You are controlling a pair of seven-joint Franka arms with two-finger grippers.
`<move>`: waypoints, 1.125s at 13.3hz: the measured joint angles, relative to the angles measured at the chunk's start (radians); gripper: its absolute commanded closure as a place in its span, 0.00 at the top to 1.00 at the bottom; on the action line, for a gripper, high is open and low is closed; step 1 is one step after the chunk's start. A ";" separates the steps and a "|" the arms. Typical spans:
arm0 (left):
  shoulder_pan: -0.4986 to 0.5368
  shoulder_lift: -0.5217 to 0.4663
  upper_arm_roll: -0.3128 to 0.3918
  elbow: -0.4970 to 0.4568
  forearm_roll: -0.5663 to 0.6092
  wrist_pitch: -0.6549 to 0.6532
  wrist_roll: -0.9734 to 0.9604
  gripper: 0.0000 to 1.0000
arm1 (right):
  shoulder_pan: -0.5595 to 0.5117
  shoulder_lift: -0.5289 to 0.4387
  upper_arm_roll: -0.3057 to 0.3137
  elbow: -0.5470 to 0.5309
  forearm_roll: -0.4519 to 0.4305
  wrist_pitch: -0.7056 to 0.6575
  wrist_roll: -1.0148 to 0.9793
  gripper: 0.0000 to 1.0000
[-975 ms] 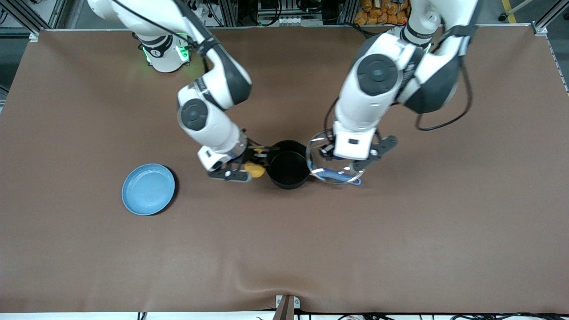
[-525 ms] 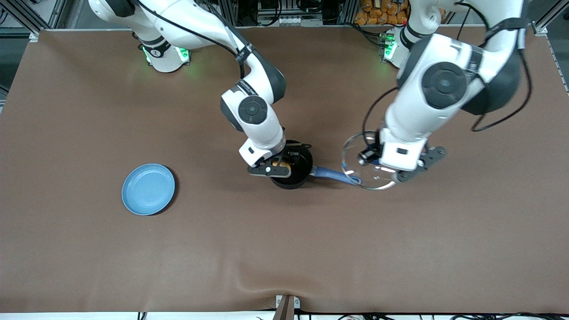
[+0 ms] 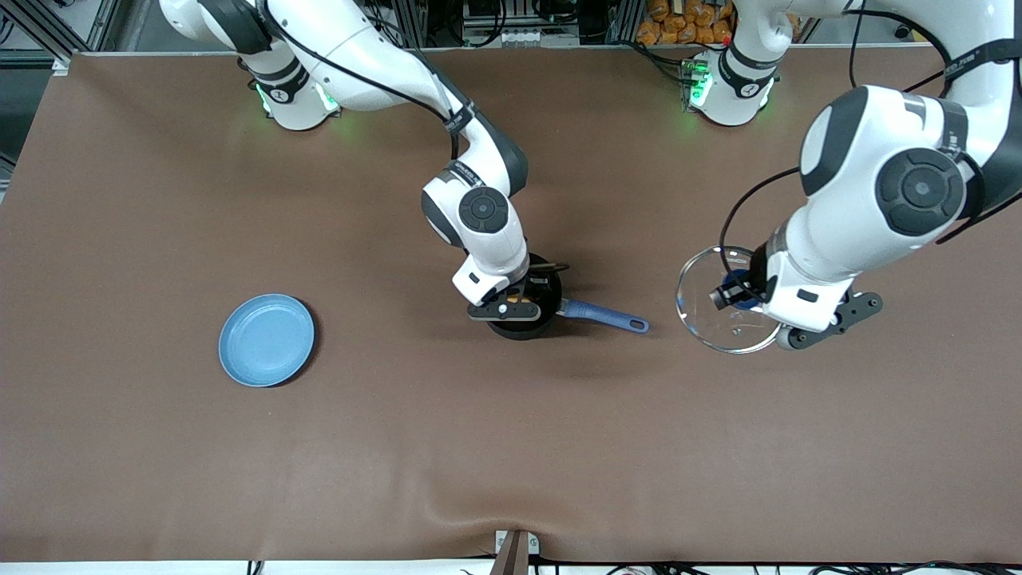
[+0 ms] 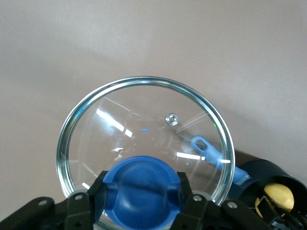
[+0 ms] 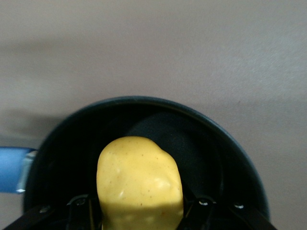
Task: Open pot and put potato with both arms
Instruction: 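Release the potato into the saucepan with the right gripper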
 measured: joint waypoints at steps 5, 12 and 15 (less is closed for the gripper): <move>0.073 -0.030 0.000 -0.061 0.000 0.000 0.128 0.00 | 0.011 0.039 0.000 0.003 -0.001 0.023 0.018 0.00; 0.158 -0.094 0.000 -0.241 0.000 0.125 0.289 0.00 | 0.012 0.058 -0.003 0.015 -0.001 0.037 0.046 1.00; 0.182 -0.118 0.000 -0.351 0.000 0.233 0.323 0.00 | 0.011 0.052 -0.012 0.043 -0.001 0.033 0.046 1.00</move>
